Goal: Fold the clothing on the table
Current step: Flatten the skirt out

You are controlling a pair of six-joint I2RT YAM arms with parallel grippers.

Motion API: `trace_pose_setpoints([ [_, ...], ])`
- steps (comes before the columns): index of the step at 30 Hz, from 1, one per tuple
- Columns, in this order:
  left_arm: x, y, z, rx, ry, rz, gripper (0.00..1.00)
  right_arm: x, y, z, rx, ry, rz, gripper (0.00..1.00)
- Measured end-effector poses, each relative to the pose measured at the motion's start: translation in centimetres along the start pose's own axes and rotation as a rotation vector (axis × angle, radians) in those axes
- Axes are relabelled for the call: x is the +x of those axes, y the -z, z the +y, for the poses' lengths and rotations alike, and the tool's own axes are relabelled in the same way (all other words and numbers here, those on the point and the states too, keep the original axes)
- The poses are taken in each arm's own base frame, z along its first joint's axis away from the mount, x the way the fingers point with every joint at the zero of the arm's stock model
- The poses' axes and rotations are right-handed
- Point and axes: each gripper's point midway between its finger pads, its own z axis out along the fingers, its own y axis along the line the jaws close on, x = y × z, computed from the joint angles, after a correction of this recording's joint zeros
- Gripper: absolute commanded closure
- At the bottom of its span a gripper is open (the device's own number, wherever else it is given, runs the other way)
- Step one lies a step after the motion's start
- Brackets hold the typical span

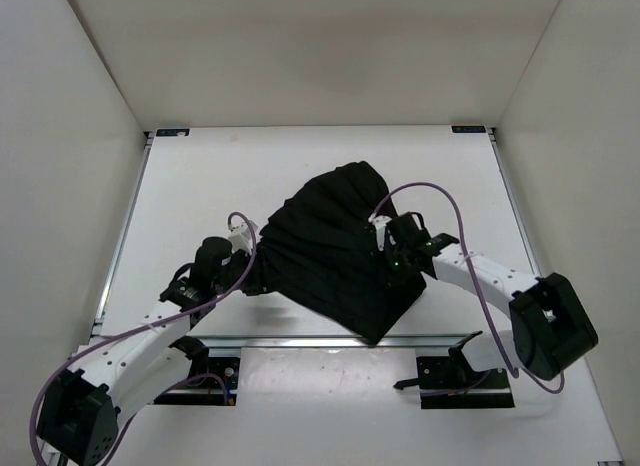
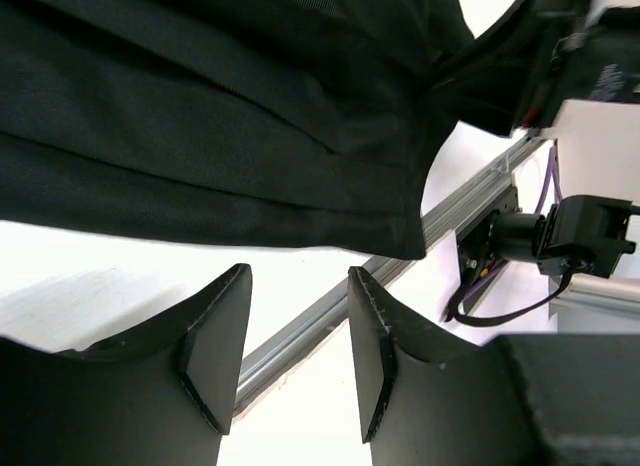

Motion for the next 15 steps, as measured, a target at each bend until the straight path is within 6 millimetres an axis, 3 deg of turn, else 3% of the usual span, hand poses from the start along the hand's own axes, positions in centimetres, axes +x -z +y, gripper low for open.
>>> trace_pose_setpoints([
  [4, -0.7, 1.0, 0.4, -0.025, 0.026, -0.02, 0.48, -0.4, -0.6, 1.3, -0.021, 0.032, 0.075, 1.0],
  [6, -2.2, 2.4, 0.6, -0.059, 0.051, -0.053, 0.5, -1.9, -0.1, 3.3, -0.061, 0.061, 0.096, 1.0],
  [7, -3.6, 3.4, 0.4, -0.074, 0.055, -0.094, 0.5, -3.6, 0.3, 4.7, -0.096, 0.073, 0.079, 1.0],
  [9, -6.9, 5.9, -0.5, -0.102, 0.05, -0.191, 0.49, -8.5, 2.0, 8.0, -0.189, 0.08, -0.011, 1.0],
  [11, -9.9, 8.2, -2.5, -0.102, 0.01, -0.289, 0.48, -15.1, 5.3, 12.2, -0.339, 0.07, -0.176, 1.0],
  [13, -11.5, 9.8, -4.8, -0.066, -0.035, -0.353, 0.51, -21.1, 9.6, 15.0, -0.459, 0.054, -0.349, 1.0],
  [15, -11.5, 10.7, -5.9, -0.036, -0.05, -0.385, 0.54, -27.2, 15.6, 16.8, -0.574, 0.027, -0.567, 1.0],
])
